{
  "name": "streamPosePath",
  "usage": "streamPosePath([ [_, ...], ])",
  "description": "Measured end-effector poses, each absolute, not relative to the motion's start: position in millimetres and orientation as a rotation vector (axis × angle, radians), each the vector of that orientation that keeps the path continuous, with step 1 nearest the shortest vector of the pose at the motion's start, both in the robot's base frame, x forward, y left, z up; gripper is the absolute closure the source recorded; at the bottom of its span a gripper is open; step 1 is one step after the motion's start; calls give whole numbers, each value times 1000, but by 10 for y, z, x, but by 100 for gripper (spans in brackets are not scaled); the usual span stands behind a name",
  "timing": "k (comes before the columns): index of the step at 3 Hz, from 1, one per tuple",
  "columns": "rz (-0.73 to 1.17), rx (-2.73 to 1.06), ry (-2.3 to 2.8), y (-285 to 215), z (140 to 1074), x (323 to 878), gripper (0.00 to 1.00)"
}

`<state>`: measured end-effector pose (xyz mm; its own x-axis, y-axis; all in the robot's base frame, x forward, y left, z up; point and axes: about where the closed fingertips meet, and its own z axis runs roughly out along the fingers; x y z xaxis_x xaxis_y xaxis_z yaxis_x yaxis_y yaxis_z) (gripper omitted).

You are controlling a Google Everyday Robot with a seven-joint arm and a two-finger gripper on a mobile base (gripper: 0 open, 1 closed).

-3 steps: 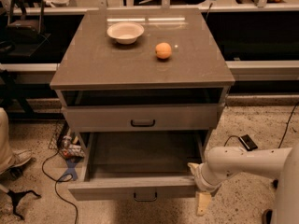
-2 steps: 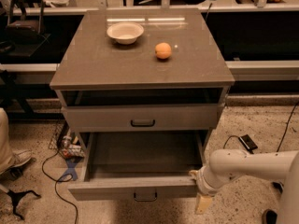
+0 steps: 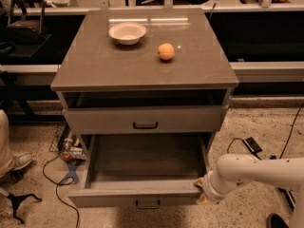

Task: Open middle drawer

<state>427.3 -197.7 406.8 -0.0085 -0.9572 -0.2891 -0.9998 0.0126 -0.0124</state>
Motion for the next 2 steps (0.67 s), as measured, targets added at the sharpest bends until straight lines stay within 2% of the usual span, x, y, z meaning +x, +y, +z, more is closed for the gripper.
streamPosePath([
  [1, 298, -2042, 2070, -1998, 4074, 4245, 88],
  [2, 310, -2038, 2067, -2003, 4067, 4234, 100],
])
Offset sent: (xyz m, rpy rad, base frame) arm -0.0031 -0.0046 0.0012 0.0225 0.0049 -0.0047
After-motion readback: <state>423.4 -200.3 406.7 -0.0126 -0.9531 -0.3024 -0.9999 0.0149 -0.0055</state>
